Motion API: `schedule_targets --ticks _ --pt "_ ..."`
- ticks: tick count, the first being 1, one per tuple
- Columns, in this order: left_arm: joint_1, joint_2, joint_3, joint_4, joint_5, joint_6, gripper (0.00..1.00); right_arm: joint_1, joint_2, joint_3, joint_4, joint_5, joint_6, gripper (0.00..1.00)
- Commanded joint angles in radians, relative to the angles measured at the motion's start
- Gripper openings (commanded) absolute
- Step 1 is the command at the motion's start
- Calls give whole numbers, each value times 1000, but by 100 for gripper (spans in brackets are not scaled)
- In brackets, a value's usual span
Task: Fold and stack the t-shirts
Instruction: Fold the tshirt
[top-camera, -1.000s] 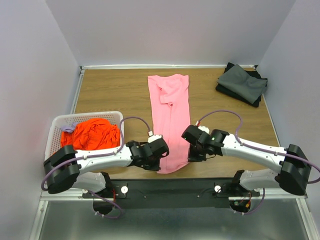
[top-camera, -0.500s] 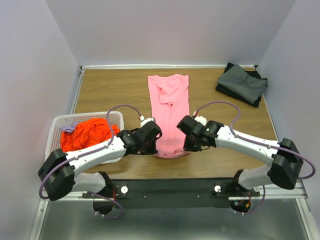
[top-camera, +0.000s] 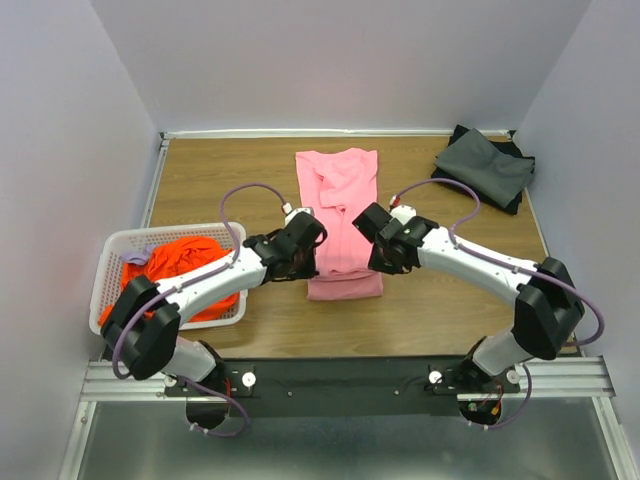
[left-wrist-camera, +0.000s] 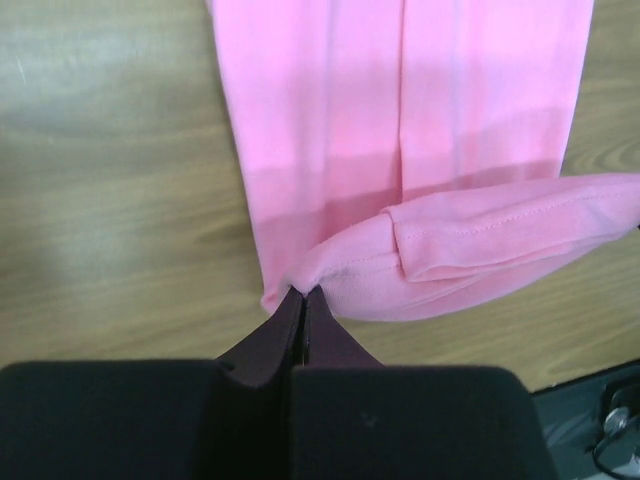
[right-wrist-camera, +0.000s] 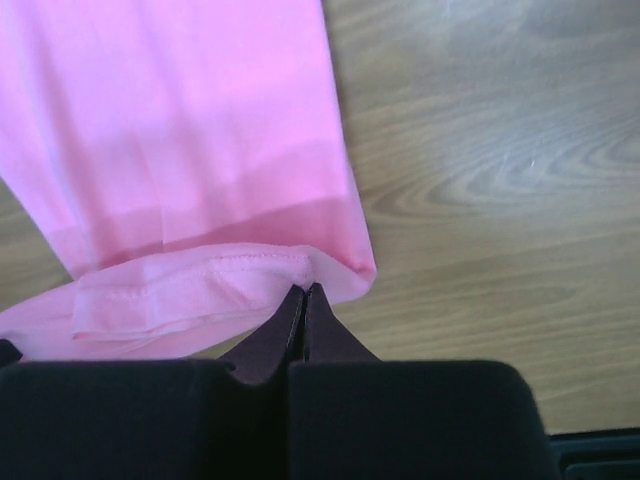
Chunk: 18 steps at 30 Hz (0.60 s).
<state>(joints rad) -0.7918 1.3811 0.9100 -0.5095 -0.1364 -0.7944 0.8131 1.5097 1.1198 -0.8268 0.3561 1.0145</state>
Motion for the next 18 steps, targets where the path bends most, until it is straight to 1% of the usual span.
schedule_targets --ticks 1,10,18 --pt "32 56 53 40 -38 81 0 -43 69 50 32 72 -54 2" --pt "147 182 148 72 -12 201 0 -140 214 176 71 67 -151 2" --pt "238 349 309 59 21 297 0 -222 360 336 81 50 -223 2"
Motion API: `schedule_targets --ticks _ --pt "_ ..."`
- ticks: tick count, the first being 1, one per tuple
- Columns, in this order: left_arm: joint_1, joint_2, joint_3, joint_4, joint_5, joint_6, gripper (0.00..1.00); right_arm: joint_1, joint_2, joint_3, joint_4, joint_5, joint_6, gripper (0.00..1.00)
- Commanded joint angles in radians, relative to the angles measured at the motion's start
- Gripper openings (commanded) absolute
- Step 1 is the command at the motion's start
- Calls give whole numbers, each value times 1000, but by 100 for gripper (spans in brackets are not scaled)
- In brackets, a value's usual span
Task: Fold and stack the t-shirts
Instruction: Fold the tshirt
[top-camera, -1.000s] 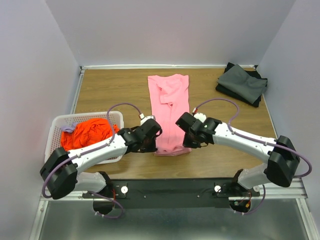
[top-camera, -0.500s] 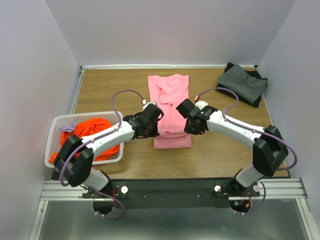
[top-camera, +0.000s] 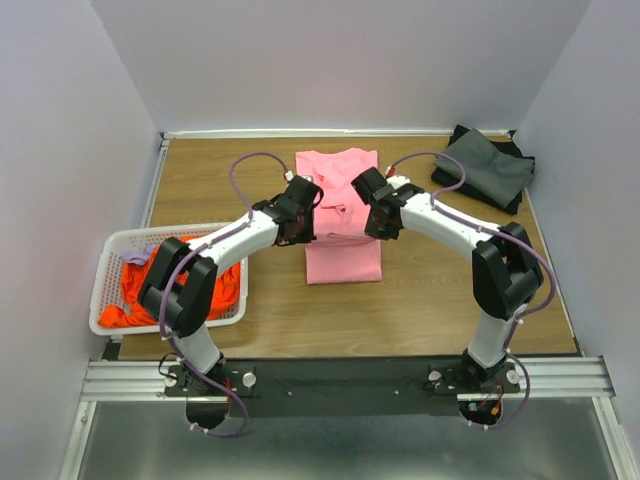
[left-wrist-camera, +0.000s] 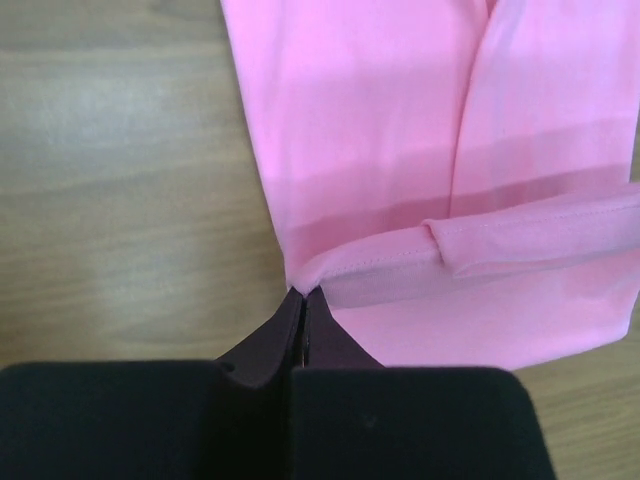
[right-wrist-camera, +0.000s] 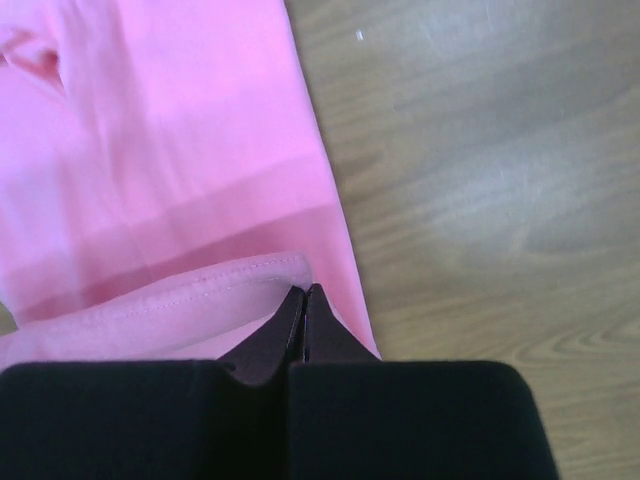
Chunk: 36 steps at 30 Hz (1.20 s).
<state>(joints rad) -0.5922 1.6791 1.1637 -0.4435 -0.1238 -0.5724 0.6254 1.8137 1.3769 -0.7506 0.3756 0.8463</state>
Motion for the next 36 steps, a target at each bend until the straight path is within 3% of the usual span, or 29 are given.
schedule_targets --ticks 1,17,19,20,21,22,25,27,30,36 --pt "49 63 82 -9 15 85 0 -42 80 94 5 26 -61 2" --pt "147 313 316 -50 95 186 2 -118 286 301 4 -20 -122 2" --pt "161 321 349 -66 89 190 13 -125 291 318 4 -32 -125 6" --pt "164 323 361 -72 81 190 24 -128 291 326 4 -35 -125 12" --pt "170 320 375 -80 66 189 36 -136 288 333 4 -38 -125 20" --pt "173 317 407 -92 58 187 57 -138 274 350 4 -32 -122 35" --pt "184 280 447 -104 27 187 92 -142 245 384 5 -12 -125 49" --pt "184 239 467 -104 19 187 95 -145 228 421 4 -3 -153 55" --pt "184 176 421 -83 45 177 95 -145 210 423 4 -26 -193 57" --pt "167 73 187 -14 93 152 95 -145 158 275 14 -119 -191 57"
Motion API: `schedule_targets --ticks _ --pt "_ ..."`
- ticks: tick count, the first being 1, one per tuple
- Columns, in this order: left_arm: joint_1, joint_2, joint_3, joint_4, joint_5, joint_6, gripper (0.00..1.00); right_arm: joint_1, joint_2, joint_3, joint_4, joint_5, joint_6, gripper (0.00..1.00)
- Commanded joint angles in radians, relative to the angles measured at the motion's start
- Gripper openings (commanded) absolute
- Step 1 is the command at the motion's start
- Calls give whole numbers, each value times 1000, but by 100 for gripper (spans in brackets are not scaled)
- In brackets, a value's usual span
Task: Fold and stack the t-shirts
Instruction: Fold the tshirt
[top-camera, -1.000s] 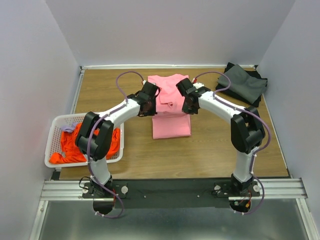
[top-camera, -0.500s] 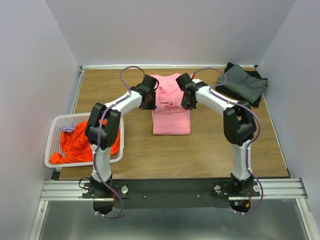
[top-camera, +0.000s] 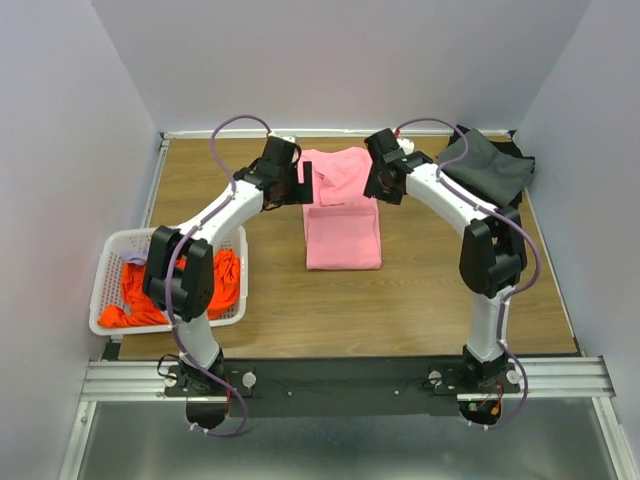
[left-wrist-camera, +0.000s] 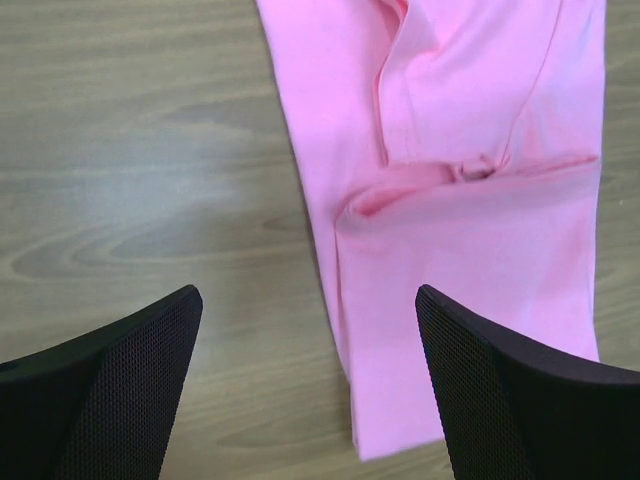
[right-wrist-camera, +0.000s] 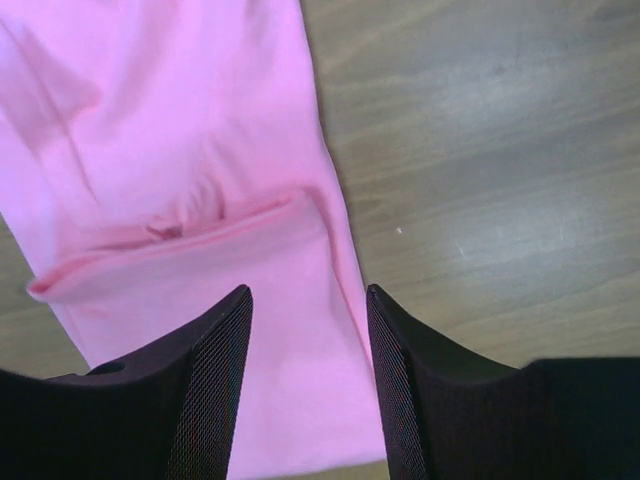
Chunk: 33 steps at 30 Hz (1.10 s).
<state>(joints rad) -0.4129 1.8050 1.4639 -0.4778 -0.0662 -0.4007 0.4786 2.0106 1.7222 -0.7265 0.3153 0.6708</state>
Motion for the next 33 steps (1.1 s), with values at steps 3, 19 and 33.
schedule_targets --ticks 3,19,33 --pt "-35 -100 -220 59 54 -39 95 2 -93 -205 22 -107 -7 57" --pt "-147 -199 -488 130 52 -199 89 3 -225 -484 111 -262 35 55" --pt "-155 -194 -527 140 28 -233 89 3 -187 -555 144 -309 33 45"
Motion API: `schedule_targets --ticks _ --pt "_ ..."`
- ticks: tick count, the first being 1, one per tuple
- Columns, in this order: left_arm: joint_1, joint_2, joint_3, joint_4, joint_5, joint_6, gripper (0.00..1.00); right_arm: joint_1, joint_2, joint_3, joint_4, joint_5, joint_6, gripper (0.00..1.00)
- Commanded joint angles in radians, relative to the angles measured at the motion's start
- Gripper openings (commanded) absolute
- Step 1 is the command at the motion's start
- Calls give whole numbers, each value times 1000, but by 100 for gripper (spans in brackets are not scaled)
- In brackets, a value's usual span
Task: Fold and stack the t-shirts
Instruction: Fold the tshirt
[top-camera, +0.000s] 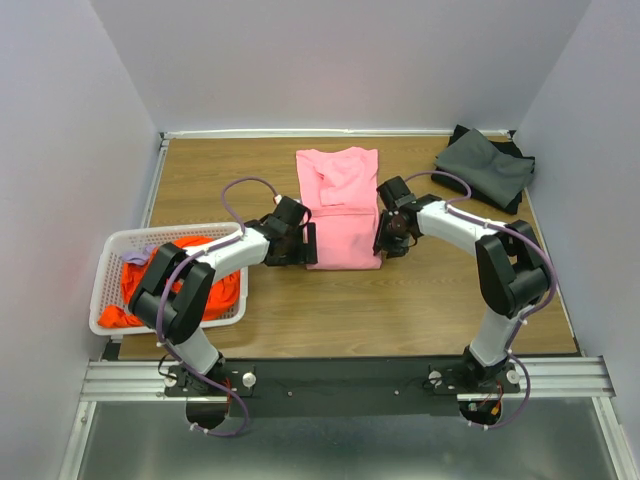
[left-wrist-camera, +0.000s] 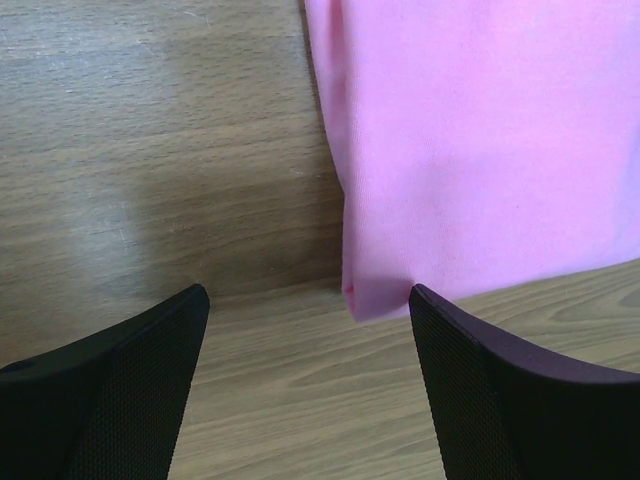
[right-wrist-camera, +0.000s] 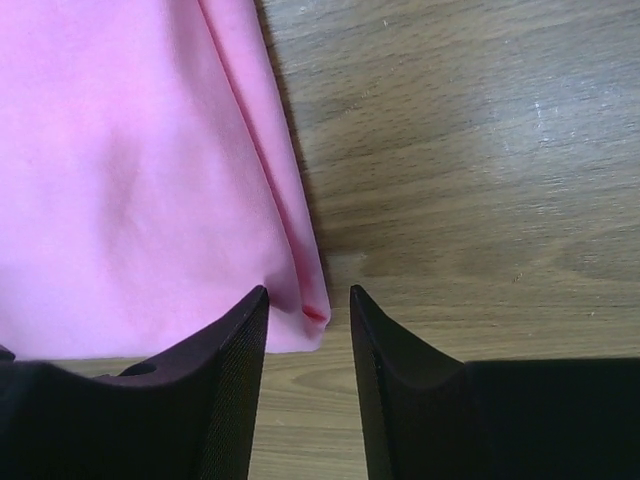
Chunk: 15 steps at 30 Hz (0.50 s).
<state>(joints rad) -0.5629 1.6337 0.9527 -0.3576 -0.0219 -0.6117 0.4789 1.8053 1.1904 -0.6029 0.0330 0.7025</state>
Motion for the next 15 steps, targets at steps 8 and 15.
schedule_targets --ticks 8,15 --pt "-3 -31 -22 34 -15 -33 89 3 14 -64 26 -27 6 42" --pt "-5 -20 -11 42 -16 -46 88 3 22 -80 34 -65 6 39"
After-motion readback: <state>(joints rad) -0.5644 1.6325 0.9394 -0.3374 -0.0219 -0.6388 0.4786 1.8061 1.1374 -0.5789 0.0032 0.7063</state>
